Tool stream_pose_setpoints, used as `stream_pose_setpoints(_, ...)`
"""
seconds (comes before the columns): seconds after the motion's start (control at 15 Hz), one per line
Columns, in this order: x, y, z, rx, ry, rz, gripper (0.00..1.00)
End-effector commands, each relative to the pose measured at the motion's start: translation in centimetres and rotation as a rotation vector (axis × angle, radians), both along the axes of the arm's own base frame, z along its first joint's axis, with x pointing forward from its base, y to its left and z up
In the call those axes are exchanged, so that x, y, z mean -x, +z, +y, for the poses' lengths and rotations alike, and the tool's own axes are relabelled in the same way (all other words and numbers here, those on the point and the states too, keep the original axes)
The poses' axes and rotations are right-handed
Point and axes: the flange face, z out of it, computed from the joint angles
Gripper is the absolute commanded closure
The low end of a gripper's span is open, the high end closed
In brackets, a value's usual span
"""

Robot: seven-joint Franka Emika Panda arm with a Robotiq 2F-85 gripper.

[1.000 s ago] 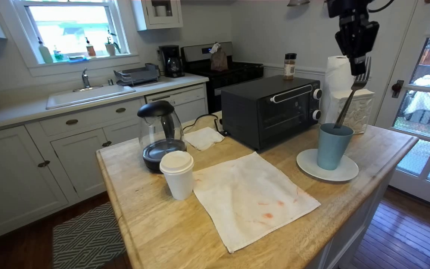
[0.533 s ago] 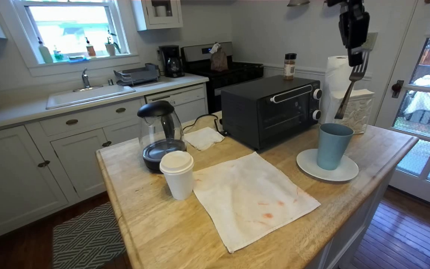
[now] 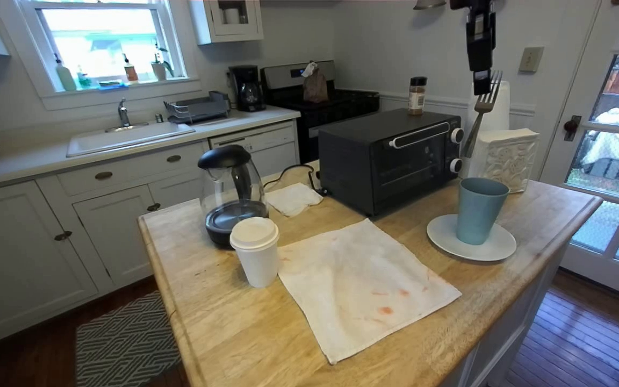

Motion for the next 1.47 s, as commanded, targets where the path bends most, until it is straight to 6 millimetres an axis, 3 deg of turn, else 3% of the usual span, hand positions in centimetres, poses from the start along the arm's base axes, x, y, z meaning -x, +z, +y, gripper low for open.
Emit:
stream_pose_setpoints(0.0,-0.7,-0.2,1.1,0.081,-0.017,-0.064,0.99)
stream_pose_setpoints(0.33,-1.4,-2.0,2.7,0.156,-0.047,-0.082,0.99)
stream_pose_setpoints(1.4,-4.2,-12.4,6.1,0.274,-0.162,-0.153,0.99)
